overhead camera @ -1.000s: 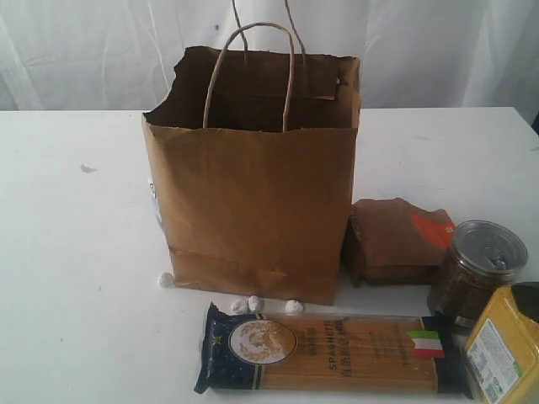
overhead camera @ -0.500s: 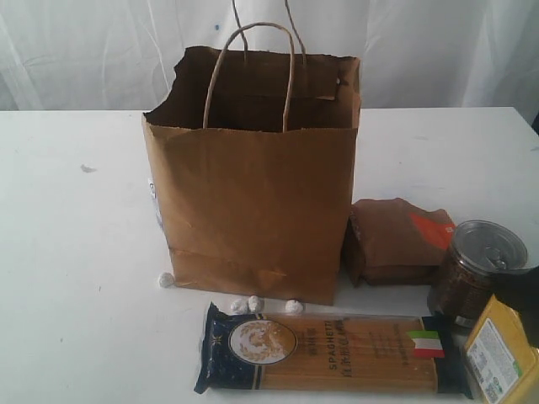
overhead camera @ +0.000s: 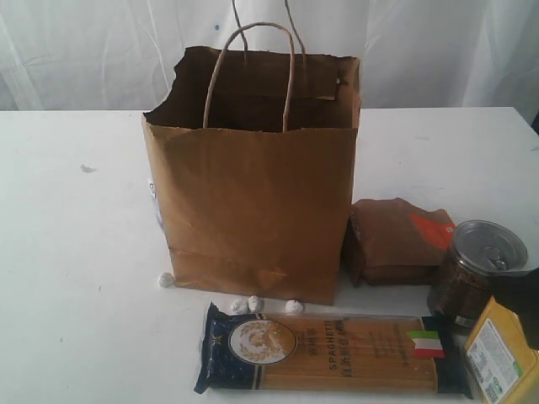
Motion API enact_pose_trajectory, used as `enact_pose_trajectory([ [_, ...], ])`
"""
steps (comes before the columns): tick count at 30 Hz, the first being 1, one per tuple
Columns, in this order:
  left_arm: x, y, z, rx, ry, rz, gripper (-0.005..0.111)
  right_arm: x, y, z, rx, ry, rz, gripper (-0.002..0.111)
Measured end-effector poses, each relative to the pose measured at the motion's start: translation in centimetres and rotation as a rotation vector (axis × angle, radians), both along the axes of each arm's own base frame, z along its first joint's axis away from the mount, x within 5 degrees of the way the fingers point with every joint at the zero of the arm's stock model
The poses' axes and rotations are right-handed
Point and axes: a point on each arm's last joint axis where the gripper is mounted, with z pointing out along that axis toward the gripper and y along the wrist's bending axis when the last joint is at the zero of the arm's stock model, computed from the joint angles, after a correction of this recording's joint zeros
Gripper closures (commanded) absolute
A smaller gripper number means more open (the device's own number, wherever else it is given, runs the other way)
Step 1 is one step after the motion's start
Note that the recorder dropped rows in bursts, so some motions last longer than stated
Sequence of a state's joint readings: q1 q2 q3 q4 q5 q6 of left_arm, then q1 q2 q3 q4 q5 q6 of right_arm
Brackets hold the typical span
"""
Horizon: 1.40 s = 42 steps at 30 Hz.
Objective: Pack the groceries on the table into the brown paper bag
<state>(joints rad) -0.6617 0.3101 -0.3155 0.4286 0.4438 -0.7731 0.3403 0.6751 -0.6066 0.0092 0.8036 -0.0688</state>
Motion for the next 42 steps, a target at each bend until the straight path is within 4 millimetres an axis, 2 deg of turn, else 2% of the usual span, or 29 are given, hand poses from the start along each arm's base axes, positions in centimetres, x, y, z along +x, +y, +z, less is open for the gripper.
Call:
enact_pose_trajectory([
  [5,-0.1,-0.1,-0.4,-0.017,0.019,-0.003,0.107,-0.1,0.0,-0.1,0.000,0.016,-0.001,0.040],
  [11,-2.2,-2.2,-2.0,-0.379,0.421,-0.032,0.107,-0.3,0.1,-0.3,0.013,0.047,0.000,0.040],
  [17,-2.5,-2.1,-4.0,-0.368,0.487,0.008,0.107,-0.4,0.3,-0.3,0.042,0.064,0.001,0.040],
  [19,-2.7,-1.5,-5.7,-0.367,0.489,0.076,0.107,-0.4,0.4,-0.2,0.058,0.060,0.001,0.040],
  [20,-2.9,-1.0,-7.0,-0.377,0.480,0.128,0.107,-0.4,0.5,-0.2,0.068,0.057,0.001,0.040],
  [22,-3.0,-0.5,-8.2,-0.413,0.429,0.189,0.107,-0.4,0.5,-0.2,0.072,0.059,0.002,0.040],
  [26,-2.8,0.0,-7.8,-0.482,0.236,0.235,0.107,-0.4,0.5,-0.2,0.073,0.057,0.001,0.040],
  [38,-2.5,0.2,-7.7,-0.483,0.181,0.238,0.107,-0.4,0.7,-0.1,0.104,0.070,0.003,0.040],
  [40,-2.1,0.3,-7.6,-0.434,0.087,0.218,0.107,-0.5,0.7,-0.1,0.106,0.071,0.003,0.040],
  [42,-1.6,0.8,-6.9,-0.287,-0.089,0.172,0.107,-0.5,0.7,-0.1,0.107,0.071,0.003,0.040],
])
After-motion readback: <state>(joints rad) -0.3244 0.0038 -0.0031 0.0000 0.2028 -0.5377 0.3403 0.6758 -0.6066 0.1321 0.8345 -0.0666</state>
